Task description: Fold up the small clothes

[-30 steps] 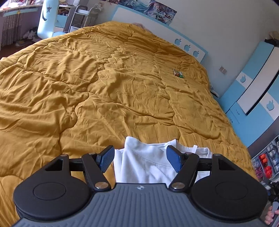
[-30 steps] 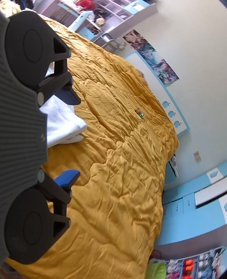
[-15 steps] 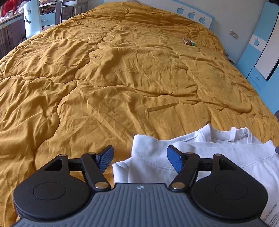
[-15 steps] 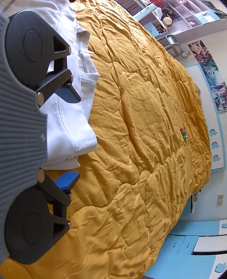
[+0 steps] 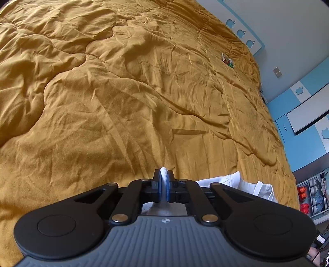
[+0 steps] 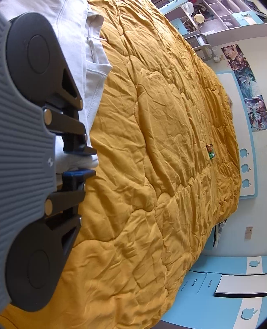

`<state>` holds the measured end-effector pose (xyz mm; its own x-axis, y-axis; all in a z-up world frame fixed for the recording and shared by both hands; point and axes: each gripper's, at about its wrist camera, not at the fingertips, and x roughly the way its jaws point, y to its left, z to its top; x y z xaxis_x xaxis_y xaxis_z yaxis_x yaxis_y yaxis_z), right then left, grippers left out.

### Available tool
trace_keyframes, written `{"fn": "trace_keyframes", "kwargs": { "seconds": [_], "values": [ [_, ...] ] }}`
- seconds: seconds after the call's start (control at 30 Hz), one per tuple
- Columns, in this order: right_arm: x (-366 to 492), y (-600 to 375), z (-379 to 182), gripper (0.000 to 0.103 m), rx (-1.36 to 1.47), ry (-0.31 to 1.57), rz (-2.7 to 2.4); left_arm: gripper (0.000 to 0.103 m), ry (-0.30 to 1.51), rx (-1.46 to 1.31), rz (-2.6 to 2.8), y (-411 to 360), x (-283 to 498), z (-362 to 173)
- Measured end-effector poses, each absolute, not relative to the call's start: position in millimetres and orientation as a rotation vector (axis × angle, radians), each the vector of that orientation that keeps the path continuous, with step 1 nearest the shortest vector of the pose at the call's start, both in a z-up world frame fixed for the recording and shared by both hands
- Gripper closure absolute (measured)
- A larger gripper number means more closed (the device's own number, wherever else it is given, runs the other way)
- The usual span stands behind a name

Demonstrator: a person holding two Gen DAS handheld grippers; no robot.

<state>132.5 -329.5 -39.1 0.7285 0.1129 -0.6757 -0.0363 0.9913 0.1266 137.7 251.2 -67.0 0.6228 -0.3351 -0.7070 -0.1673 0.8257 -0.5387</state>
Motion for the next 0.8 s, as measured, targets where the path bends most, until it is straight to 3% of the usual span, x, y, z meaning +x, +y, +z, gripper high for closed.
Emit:
{"fn": "trace_keyframes", "kwargs": {
  "seconds": [0.53, 0.67, 0.7, 0.73, 0.77, 0.8],
  "values": [
    [147.6, -325.0, 4.6, 0.103, 0.155, 0.525, 0.033, 0.1, 0.727, -0.708, -0.067, 260.2, 138.7, -33.2],
    [166.7, -344.1, 1.5, 0.103, 0.307, 0.641, 0.077, 0.1, 0.753, -0.632, -0.055, 252.2, 140.7, -37.2],
    [171.3, -347.5, -3.9, 0.101, 0.341, 0.701, 0.109, 0.1, 0.765, -0.612, -0.054, 250.8, 139.7, -40.1],
    [173.8, -350.5, -8.7, 0.089, 0.367, 0.738, 0.123, 0.1, 0.772, -0.602, -0.056, 250.2, 138.7, -43.2],
    [176.2, -354.9, -17.1, 0.066, 0.412, 0.784, 0.135, 0.1, 0.779, -0.598, -0.059, 250.6, 138.1, -46.1],
    [177.8, -358.7, -22.4, 0.058, 0.442, 0.809, 0.133, 0.1, 0.788, -0.598, -0.058, 251.5, 137.8, -49.0]
  ]
}}
